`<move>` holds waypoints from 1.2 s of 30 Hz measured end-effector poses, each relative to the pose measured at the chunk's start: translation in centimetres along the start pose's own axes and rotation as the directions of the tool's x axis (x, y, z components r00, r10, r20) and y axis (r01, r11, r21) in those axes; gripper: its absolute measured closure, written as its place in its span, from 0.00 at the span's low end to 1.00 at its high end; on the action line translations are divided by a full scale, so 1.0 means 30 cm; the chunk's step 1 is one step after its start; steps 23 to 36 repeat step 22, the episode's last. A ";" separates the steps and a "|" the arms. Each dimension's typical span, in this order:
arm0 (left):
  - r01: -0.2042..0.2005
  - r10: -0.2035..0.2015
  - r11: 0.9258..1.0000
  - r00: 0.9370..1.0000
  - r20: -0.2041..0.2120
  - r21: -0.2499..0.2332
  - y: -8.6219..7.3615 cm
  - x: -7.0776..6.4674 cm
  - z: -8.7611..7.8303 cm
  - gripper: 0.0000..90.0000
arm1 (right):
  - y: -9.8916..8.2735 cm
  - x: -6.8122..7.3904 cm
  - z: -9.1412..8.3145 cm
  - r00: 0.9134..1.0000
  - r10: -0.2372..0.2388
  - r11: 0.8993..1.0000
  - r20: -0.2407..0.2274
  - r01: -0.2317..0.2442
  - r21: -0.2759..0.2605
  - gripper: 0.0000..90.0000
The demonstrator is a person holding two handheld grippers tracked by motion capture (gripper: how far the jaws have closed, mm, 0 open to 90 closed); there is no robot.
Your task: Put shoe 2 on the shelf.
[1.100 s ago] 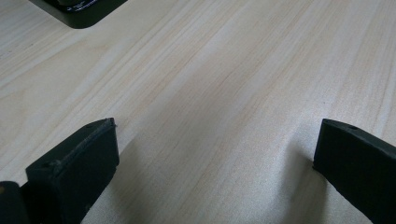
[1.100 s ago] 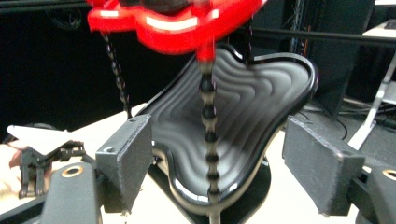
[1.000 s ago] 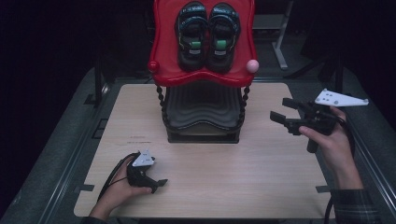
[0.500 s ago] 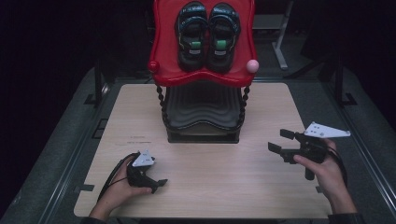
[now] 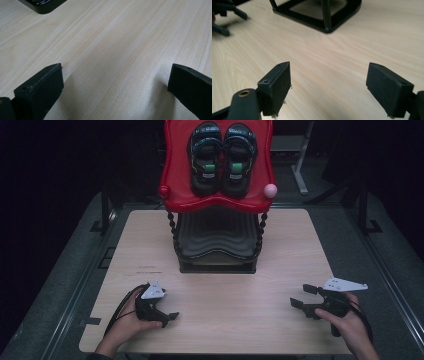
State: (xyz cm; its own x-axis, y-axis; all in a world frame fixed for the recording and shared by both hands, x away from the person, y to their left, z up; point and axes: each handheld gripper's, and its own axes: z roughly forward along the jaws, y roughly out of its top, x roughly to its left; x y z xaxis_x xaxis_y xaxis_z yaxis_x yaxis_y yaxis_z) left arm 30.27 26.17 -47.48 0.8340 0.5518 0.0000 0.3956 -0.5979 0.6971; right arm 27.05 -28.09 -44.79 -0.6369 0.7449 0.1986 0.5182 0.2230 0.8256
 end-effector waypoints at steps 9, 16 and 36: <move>0.000 0.000 1.000 1.000 0.001 -0.001 -0.001 0.000 -0.001 0.00 | -0.050 -0.002 0.019 0.994 -0.077 0.989 0.074 0.067 0.129 0.20; 0.000 0.000 1.000 1.000 0.001 -0.001 -0.001 0.000 -0.001 0.00 | -0.077 -0.009 0.041 0.991 -0.092 0.977 0.096 0.071 0.201 0.19; 0.000 0.000 1.000 1.000 0.000 0.000 -0.001 0.000 -0.001 0.00 | -0.085 -0.004 0.050 0.988 -0.115 0.973 0.100 0.091 0.212 0.15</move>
